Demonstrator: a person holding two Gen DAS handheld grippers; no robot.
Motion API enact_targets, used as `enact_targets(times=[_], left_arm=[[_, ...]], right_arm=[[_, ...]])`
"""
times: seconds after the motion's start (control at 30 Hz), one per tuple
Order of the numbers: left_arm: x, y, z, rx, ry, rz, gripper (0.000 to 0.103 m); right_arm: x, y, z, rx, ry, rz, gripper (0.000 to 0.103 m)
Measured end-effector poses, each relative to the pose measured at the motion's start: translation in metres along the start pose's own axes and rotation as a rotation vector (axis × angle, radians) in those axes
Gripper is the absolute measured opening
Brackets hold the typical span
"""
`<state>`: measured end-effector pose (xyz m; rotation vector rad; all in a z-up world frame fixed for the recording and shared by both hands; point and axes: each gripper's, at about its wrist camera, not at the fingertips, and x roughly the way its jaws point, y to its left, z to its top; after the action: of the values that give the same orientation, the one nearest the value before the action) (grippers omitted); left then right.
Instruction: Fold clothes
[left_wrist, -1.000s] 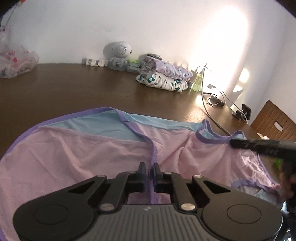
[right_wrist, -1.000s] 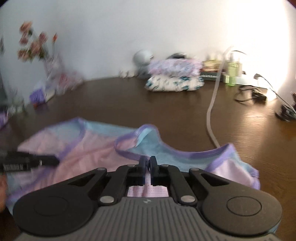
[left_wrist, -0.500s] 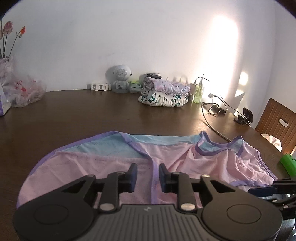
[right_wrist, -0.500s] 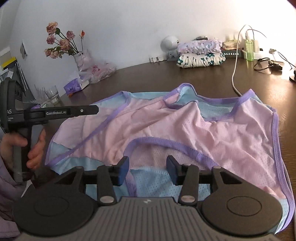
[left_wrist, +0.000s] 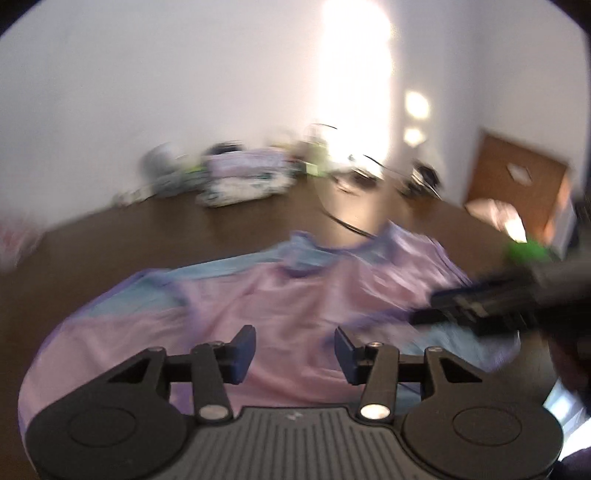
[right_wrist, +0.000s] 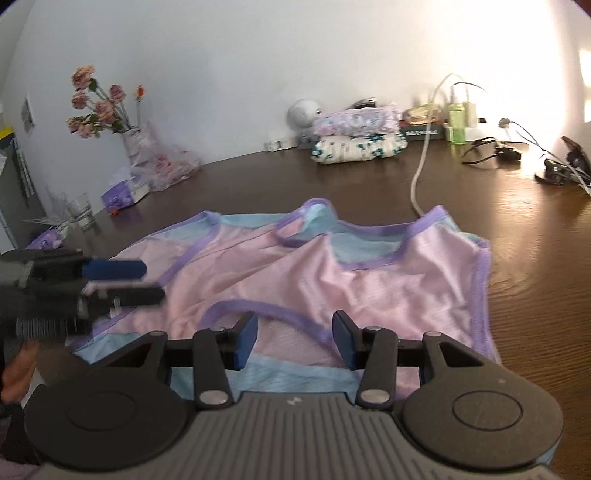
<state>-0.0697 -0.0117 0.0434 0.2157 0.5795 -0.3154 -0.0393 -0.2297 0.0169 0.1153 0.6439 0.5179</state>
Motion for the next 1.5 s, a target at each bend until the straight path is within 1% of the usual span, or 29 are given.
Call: enact_targets(times=[0.03,0.07,0.17,0.27,0.37,0.4,0.43,0.5,0.53,0.6,0.67,0.77,0.8,0.83,0.87,0.9,0.93,1.0,1.07,1.13,1.17,1.23,1.27,1.3,1.33,1.37,1.4,1.47,1.5], left_arm=[[0.004,-0.011,0.0,0.046,0.005,0.012,0.046],[0.01,-0.017,0.0,0.069,0.017,0.028,0.046],[0.031,-0.023,0.006,0.084,0.075,0.058,0.044],[0.05,-0.033,0.009,0.148,0.129,0.044,0.041],[0.062,-0.04,0.011,0.187,0.148,0.05,0.041],[0.064,-0.041,0.01,0.192,0.15,0.06,0.038],[0.065,-0.04,0.009,0.184,0.15,0.056,0.034],[0.068,-0.038,0.008,0.165,0.149,0.048,0.01],[0.068,-0.036,0.008,0.144,0.151,0.045,0.006],[0.066,-0.035,0.005,0.12,0.134,0.052,0.004],[0.063,-0.035,0.003,0.099,0.113,0.07,0.003],[0.05,-0.034,0.003,0.044,0.065,0.063,0.002],[0.045,-0.033,0.003,0.019,0.049,0.056,0.002],[0.04,-0.032,0.003,-0.007,0.032,0.049,0.001],[0.035,-0.031,0.003,-0.033,0.015,0.043,0.001],[0.03,-0.03,0.003,-0.058,-0.001,0.035,0.001],[0.026,-0.029,0.003,-0.078,-0.015,0.026,0.001],[0.019,-0.027,0.002,-0.112,-0.039,0.025,0.001],[0.01,-0.023,0.001,-0.157,-0.069,0.016,0.0],[-0.005,-0.014,0.0,-0.236,-0.102,-0.018,0.0],[-0.011,-0.01,-0.001,-0.273,-0.115,-0.033,0.0],[-0.015,-0.004,-0.005,-0.326,-0.114,-0.048,0.0],[-0.017,0.0,-0.007,-0.35,-0.111,-0.052,0.0],[-0.015,0.002,-0.011,-0.362,-0.097,-0.047,0.001],[-0.012,0.003,-0.014,-0.371,-0.078,-0.047,0.001],[-0.01,0.004,-0.017,-0.378,-0.063,-0.05,0.001],[-0.008,0.003,-0.019,-0.38,-0.054,-0.051,0.001],[-0.006,0.003,-0.023,-0.377,-0.042,-0.046,0.001],[-0.005,0.003,-0.024,-0.375,-0.036,-0.044,0.001]], right_arm=[[0.0,-0.002,0.001,0.002,0.001,-0.008,0.046],[0.001,-0.003,0.001,-0.005,0.002,-0.012,0.046],[0.003,-0.003,0.003,-0.027,0.007,-0.026,0.046],[0.003,-0.002,0.005,-0.057,0.007,-0.042,0.046],[0.003,-0.003,0.017,-0.07,0.005,-0.057,0.046],[0.004,-0.003,0.025,-0.08,0.001,-0.062,0.046],[0.007,-0.002,0.033,-0.095,-0.003,-0.059,0.046],[0.024,-0.001,0.052,-0.117,0.005,-0.01,0.05],[0.034,-0.001,0.059,-0.118,0.014,0.022,0.05],[0.065,-0.004,0.074,-0.077,0.055,0.075,0.048],[0.09,-0.001,0.087,-0.079,0.069,0.061,0.047],[0.121,0.002,0.091,-0.111,0.159,0.048,0.046],[0.129,0.003,0.092,-0.117,0.191,0.046,0.044],[0.131,0.002,0.09,-0.119,0.201,0.044,0.042],[0.129,0.001,0.09,-0.115,0.194,0.041,0.027],[0.126,0.0,0.089,-0.111,0.187,0.039,0.009],[0.124,0.0,0.089,-0.108,0.186,0.044,0.004],[0.117,-0.001,0.091,-0.107,0.173,0.064,0.0],[0.108,-0.004,0.093,-0.078,0.151,0.114,0.0],[0.097,-0.012,0.1,-0.012,0.12,0.179,0.0],[0.092,-0.013,0.102,-0.003,0.106,0.191,0.0],[0.084,-0.016,0.106,0.012,0.081,0.211,0.0],[0.085,-0.014,0.104,-0.012,0.094,0.191,0.005],[0.087,-0.012,0.101,-0.038,0.108,0.17,0.007],[0.092,-0.006,0.096,-0.078,0.142,0.144,0.008],[0.097,-0.001,0.091,-0.119,0.174,0.117,0.013],[0.101,0.005,0.085,-0.162,0.191,0.087,0.02],[0.106,0.014,0.074,-0.225,0.2,0.057,0.028],[0.108,0.019,0.069,-0.255,0.203,0.044,0.029]])
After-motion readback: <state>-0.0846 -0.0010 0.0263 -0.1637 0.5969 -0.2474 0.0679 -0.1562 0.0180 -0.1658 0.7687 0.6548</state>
